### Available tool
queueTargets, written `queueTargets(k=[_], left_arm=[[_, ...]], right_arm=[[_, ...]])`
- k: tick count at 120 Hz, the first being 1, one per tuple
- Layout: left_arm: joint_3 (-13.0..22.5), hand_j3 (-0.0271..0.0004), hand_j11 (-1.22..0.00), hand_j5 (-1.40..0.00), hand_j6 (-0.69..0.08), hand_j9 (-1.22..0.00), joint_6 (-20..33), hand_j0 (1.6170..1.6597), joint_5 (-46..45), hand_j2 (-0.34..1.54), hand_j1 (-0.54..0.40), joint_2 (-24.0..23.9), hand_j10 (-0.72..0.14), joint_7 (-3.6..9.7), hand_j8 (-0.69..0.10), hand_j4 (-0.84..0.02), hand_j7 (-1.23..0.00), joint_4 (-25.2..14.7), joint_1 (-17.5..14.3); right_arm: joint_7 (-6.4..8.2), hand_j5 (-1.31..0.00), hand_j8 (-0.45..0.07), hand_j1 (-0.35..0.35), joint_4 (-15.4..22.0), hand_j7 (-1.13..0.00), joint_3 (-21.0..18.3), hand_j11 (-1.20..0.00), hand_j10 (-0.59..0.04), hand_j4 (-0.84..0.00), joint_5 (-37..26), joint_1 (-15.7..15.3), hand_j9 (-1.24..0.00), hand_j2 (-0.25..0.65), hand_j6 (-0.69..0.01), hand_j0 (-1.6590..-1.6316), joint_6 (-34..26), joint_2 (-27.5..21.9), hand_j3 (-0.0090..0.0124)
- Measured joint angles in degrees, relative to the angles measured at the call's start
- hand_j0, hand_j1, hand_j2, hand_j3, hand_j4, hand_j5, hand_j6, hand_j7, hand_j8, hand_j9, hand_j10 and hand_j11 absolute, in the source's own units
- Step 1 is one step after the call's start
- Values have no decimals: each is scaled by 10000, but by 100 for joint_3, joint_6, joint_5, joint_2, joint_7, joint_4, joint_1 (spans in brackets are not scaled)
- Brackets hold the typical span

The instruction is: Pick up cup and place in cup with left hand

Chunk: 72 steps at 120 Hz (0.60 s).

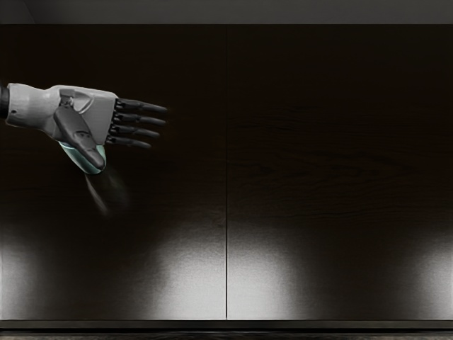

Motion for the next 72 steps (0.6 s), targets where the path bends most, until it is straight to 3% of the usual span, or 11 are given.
queueTargets(k=[39, 72], left_arm=[[-51, 0, 1, 3, 20, 2, -3, 16581, -338, -15, 3483, 1101, 11, 0, 17, 16, 2, 60, 249], [-46, 0, 2, 5, 30, 3, -5, 16581, -364, -20, 3480, 1223, 17, 0, 26, 26, 3, 222, 334]], right_arm=[[0, -358, -276, -3161, 0, -358, -1, -358, -276, -276, 0, 0, -358, -55, -276, -16581, 0, 0, 0], [0, -358, -276, -3161, 0, -358, 0, -358, -276, -276, 0, 0, -358, -55, -276, -16581, 0, 0, 0]])
